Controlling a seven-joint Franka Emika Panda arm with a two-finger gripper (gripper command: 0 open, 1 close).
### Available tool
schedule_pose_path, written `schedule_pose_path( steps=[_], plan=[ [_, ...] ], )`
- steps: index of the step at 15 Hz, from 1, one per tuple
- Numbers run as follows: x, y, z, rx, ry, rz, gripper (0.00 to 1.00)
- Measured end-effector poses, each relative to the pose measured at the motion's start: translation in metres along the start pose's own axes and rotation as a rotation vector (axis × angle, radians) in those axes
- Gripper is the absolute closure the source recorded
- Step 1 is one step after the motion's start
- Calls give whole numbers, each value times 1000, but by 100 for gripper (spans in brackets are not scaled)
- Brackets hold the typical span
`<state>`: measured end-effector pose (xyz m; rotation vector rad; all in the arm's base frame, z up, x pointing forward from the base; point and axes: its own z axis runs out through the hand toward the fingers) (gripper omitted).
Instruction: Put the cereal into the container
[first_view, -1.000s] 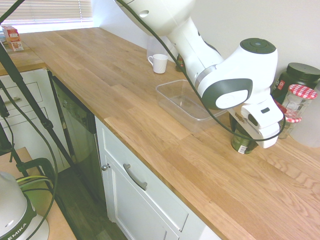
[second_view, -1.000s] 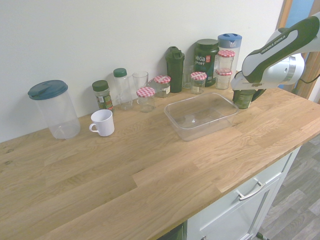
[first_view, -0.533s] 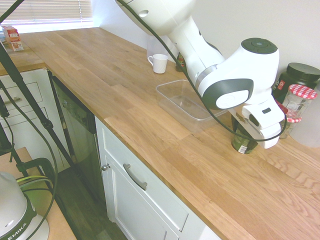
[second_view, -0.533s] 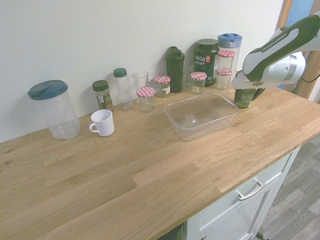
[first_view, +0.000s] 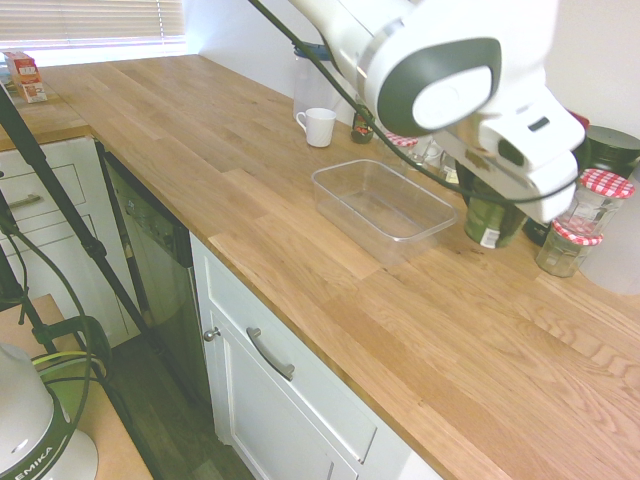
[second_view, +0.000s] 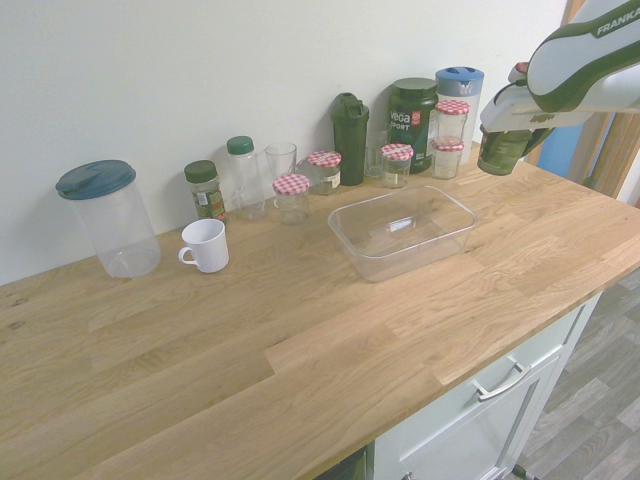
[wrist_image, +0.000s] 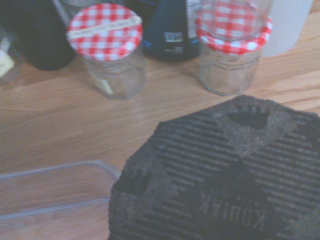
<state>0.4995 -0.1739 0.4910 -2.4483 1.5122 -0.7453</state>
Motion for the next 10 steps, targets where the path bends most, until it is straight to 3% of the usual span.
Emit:
schedule_pose_path(
  steps=[4, 10],
  plan=[
    [-70, -53, -15, 8, 4, -66, 100],
    [-146, -90, 8, -26, -31, -125, 100]
  ],
)
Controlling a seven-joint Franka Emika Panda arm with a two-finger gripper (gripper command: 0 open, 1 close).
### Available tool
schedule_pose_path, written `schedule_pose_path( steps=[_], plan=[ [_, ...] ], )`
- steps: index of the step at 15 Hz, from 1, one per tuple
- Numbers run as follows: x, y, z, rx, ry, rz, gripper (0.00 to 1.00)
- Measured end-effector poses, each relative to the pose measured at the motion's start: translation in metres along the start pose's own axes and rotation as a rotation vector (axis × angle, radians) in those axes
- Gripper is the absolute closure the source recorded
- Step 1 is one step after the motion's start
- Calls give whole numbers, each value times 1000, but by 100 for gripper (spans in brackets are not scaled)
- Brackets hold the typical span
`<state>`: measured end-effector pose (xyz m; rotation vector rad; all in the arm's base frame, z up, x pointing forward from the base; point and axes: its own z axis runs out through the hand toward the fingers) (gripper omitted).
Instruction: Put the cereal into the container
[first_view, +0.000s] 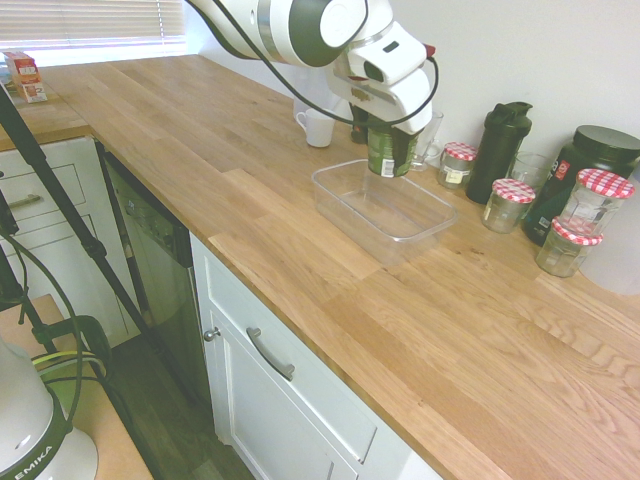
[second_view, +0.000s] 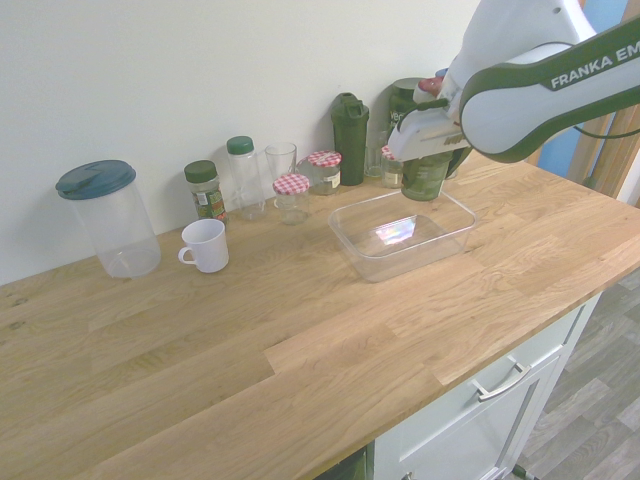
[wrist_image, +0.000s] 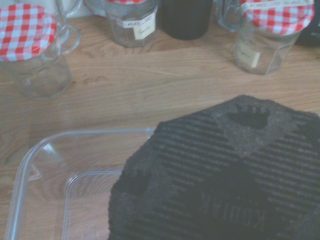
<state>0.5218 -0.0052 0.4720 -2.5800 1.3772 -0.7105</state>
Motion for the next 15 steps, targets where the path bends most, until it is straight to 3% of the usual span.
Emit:
schedule_pose_path(
  steps=[8, 15],
  plan=[
    [-7, -15, 80, -74, -40, 49, 100],
    [1, -13, 107, -99, -53, 74, 100]
  ],
)
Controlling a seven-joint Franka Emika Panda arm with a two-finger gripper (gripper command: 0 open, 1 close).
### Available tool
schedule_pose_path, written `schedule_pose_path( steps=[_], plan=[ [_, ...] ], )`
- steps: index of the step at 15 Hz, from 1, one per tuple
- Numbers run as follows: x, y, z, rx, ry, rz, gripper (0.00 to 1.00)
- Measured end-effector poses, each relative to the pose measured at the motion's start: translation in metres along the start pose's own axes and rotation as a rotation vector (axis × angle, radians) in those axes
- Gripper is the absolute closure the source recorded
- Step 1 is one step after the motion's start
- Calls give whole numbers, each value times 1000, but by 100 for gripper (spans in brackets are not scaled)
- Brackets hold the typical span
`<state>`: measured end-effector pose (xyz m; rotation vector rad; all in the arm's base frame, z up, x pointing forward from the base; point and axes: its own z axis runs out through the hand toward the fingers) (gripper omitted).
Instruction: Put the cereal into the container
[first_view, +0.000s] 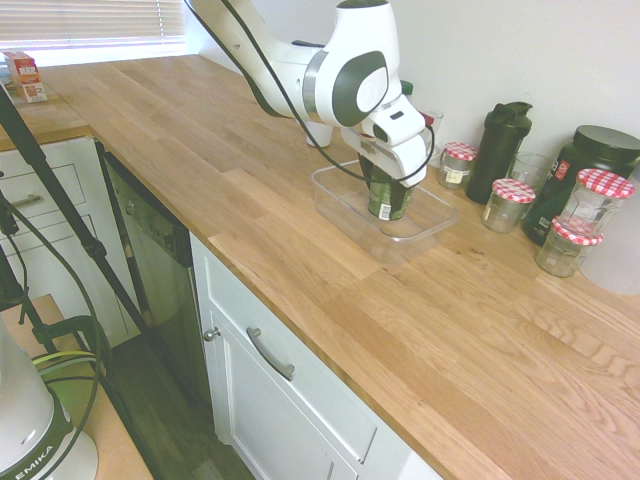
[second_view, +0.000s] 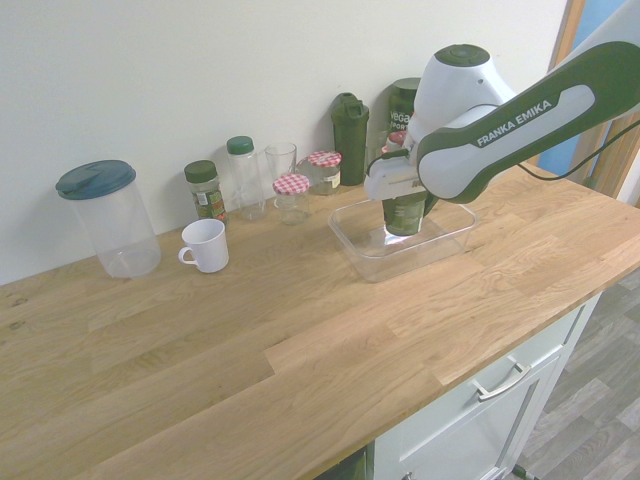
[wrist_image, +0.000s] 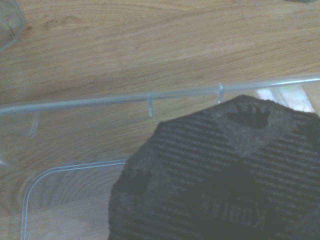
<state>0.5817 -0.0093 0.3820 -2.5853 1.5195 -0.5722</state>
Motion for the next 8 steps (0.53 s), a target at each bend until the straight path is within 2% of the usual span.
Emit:
schedule_pose_path(
  steps=[2, 3, 8],
  plan=[
    [-1, 1, 6, -4, -6, 3, 100],
    [-1, 2, 8, -6, -10, 6, 0],
    [0, 3, 9, -2, -27, 16, 0]
  ],
)
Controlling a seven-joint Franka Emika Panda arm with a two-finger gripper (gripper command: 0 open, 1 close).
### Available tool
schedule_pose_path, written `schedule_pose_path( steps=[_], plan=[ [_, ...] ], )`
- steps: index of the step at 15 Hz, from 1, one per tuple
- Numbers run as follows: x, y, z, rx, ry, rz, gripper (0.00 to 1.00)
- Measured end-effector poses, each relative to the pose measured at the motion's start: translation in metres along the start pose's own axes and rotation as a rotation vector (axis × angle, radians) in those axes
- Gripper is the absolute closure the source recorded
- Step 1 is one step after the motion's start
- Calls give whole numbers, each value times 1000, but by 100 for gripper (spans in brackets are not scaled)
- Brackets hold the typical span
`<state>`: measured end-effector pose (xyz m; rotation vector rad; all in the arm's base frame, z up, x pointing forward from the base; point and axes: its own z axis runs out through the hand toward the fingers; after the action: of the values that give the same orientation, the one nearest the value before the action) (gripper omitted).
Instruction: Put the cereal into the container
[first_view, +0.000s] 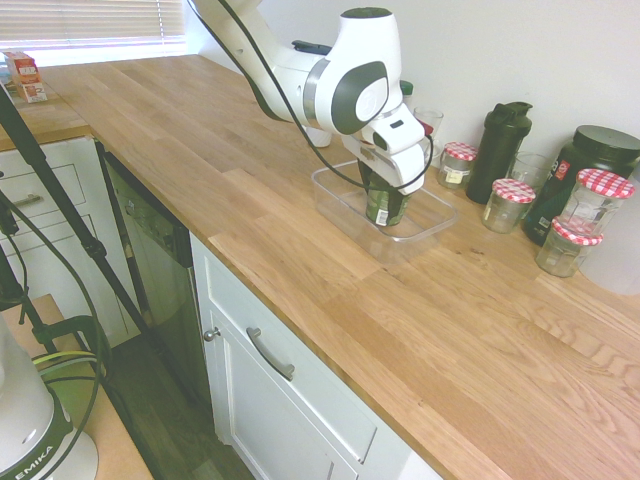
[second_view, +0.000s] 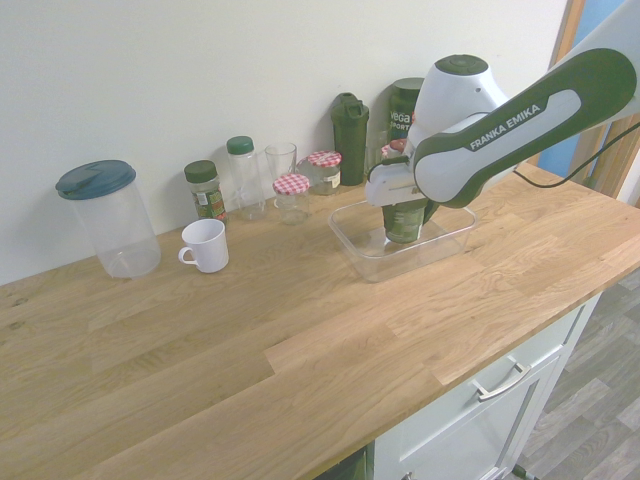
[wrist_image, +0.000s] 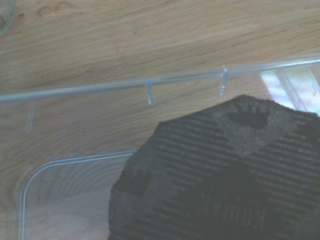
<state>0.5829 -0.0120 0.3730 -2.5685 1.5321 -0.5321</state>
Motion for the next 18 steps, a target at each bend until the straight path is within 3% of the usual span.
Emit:
schedule_pose_path(
  steps=[9, 18],
  plan=[
    [5, 1, 0, 14, 1, -2, 0],
    [7, 8, -29, 29, 11, -10, 0]
  ],
)
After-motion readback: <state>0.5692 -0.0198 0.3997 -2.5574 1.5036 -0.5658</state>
